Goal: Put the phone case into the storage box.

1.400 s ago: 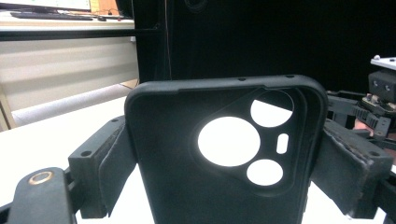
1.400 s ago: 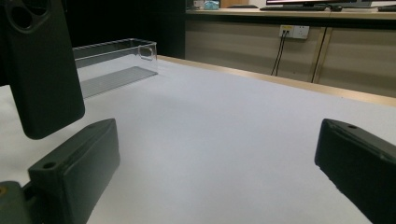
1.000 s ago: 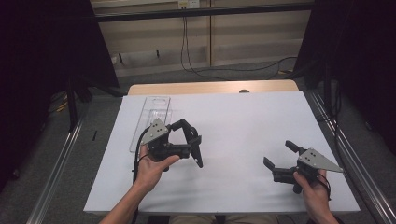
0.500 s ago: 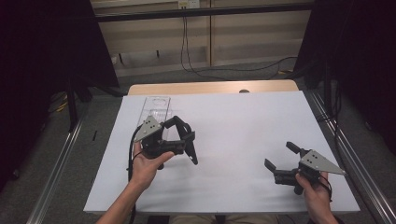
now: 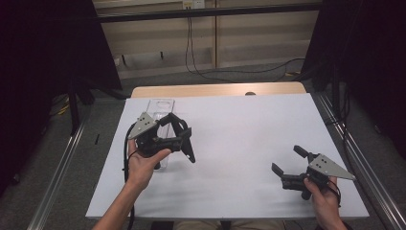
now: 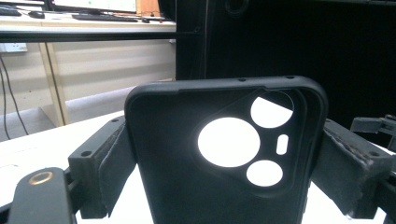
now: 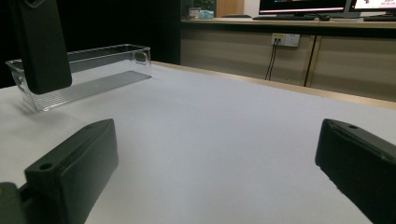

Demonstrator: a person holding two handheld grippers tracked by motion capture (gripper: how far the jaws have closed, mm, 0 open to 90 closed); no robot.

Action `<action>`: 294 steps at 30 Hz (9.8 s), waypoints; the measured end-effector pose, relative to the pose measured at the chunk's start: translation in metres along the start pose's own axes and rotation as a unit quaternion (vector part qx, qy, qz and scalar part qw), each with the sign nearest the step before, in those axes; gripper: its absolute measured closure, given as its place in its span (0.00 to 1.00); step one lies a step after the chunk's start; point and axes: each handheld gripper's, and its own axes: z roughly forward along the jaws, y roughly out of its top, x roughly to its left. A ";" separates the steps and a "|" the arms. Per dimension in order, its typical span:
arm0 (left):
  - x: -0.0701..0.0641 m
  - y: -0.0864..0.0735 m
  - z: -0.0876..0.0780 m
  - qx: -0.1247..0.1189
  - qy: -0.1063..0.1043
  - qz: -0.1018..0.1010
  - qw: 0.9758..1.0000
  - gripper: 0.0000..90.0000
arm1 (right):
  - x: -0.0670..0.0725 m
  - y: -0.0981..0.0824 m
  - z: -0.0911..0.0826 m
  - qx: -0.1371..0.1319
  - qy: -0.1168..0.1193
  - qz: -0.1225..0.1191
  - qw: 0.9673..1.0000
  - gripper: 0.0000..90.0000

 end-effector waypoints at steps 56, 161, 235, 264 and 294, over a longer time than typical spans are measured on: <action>0.056 0.048 -0.012 -0.006 0.096 0.007 0.995 0.15 | 0.000 -0.001 0.000 -0.004 0.007 0.001 1.000 0.00; 0.137 0.010 0.091 -0.003 0.290 -0.010 0.957 0.15 | -0.002 -0.003 -0.001 0.000 0.010 0.003 1.000 0.00; 0.153 -0.001 0.124 0.030 0.311 -0.005 0.950 0.13 | -0.003 -0.003 -0.002 0.000 0.014 -0.002 1.000 0.00; 0.151 -0.002 0.125 0.034 0.320 -0.013 0.947 0.13 | -0.003 -0.003 -0.002 0.002 0.016 -0.001 1.000 0.00; 0.159 -0.004 0.130 0.016 0.297 -0.008 0.955 0.08 | -0.004 -0.004 -0.001 0.001 0.013 0.004 1.000 0.00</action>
